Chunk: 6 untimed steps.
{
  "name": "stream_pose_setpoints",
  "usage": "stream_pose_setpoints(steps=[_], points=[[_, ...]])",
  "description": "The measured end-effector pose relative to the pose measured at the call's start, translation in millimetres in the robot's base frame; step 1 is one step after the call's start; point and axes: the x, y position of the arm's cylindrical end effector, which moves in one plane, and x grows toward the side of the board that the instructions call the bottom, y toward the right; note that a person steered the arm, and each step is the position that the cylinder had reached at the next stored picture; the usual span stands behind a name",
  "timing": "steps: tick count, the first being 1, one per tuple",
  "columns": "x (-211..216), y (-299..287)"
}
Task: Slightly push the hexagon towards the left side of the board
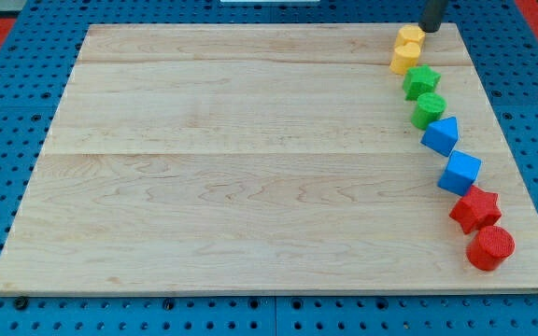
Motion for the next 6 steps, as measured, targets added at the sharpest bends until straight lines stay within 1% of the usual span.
stream_pose_setpoints(steps=[1,3,4,6], points=[[18,34],[46,13],[53,8],[51,-25]])
